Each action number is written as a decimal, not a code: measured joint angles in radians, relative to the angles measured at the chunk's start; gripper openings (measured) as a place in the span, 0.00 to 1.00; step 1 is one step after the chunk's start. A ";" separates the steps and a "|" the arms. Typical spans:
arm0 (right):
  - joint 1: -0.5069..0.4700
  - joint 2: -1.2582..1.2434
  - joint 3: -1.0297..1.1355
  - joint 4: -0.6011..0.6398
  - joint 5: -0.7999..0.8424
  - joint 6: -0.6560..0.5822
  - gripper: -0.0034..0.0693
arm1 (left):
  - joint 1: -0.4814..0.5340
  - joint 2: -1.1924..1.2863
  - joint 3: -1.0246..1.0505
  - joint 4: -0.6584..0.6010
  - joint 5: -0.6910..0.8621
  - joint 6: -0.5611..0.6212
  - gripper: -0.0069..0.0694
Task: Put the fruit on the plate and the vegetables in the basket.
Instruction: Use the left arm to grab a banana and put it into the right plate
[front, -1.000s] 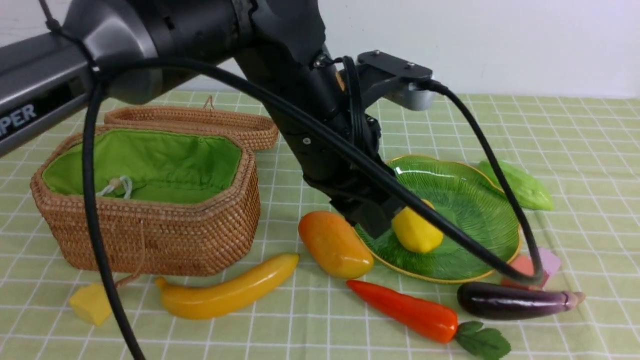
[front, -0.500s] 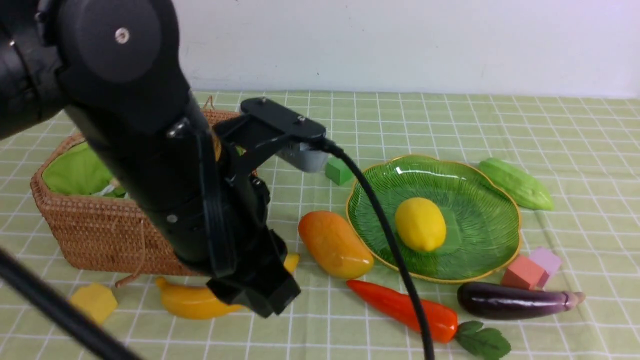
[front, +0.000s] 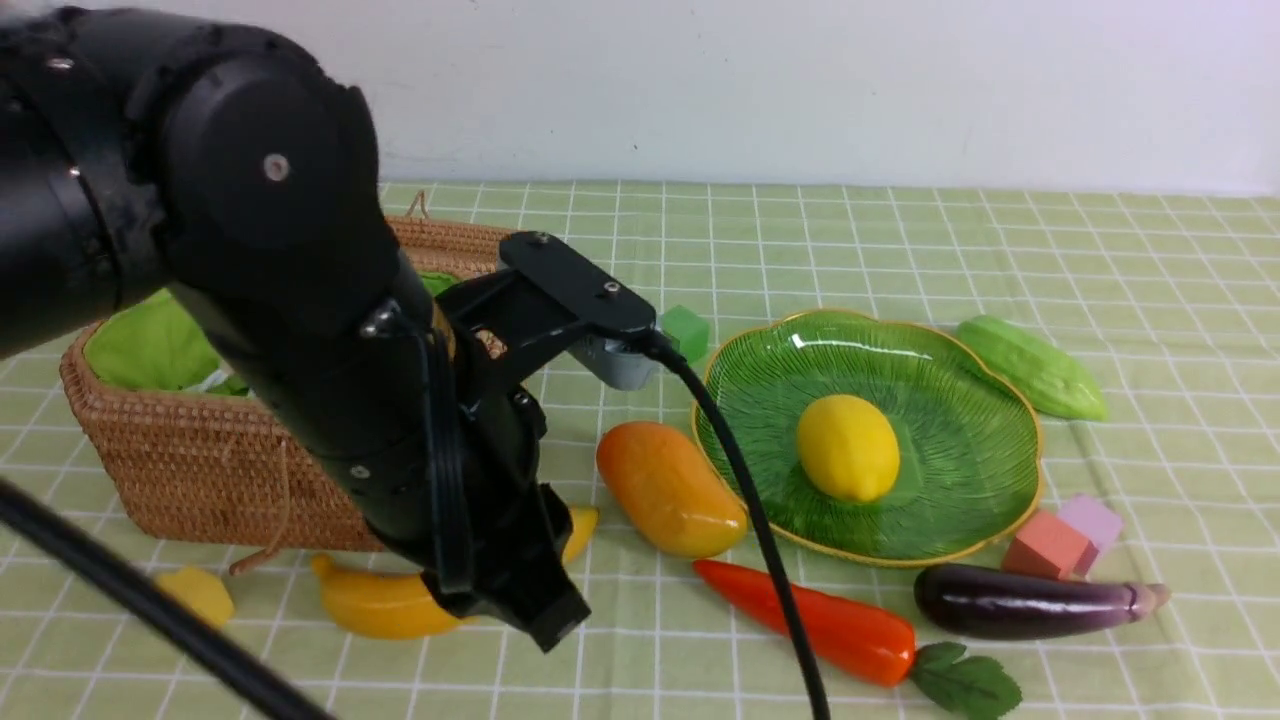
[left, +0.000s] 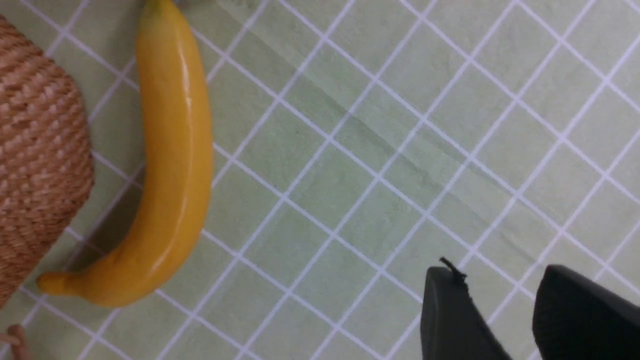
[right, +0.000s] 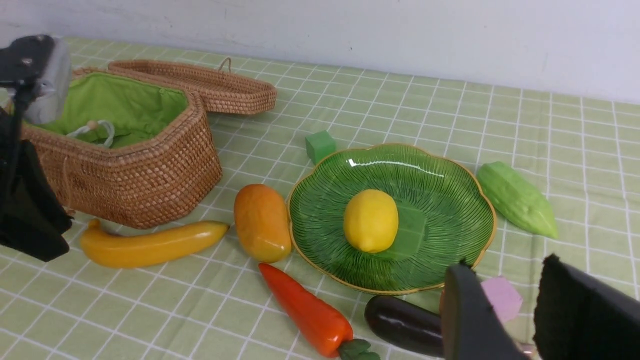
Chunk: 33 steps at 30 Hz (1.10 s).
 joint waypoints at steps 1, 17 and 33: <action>0.000 0.000 0.000 0.000 0.000 0.000 0.35 | 0.000 0.011 0.000 0.021 0.008 0.002 0.41; 0.000 0.000 0.000 0.374 0.226 -0.359 0.35 | 0.000 0.140 0.175 0.292 -0.309 0.033 0.44; 0.000 0.000 0.000 0.393 0.267 -0.380 0.37 | 0.000 0.318 0.175 0.513 -0.473 -0.024 0.79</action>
